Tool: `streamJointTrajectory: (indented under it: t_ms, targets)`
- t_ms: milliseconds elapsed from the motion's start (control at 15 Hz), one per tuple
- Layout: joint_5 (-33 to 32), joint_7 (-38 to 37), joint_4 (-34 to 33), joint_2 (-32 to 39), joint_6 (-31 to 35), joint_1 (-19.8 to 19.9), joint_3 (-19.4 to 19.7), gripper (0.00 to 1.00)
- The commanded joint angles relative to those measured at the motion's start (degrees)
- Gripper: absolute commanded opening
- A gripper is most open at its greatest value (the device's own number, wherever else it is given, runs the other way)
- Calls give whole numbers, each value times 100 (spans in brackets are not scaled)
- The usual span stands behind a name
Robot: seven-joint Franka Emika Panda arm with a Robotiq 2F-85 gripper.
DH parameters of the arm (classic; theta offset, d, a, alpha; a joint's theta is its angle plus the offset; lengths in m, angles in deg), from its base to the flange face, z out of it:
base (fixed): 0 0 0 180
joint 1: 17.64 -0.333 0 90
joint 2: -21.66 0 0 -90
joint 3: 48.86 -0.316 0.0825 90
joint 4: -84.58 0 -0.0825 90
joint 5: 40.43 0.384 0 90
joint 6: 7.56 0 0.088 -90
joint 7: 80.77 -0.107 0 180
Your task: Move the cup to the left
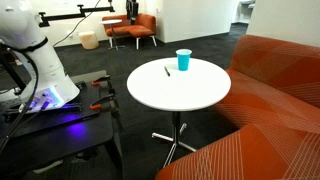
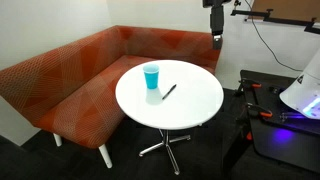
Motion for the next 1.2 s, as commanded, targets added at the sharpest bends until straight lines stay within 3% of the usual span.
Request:
streamJointTrajectory:
  t_ms: [0,533,1133]
  targets:
    - [5,6,-7,0,-11,44,-40,100]
    - [-85,-31,-67,91,113,97,-18,100]
    - [-1134,157,-287,700,1320,358,100,100]
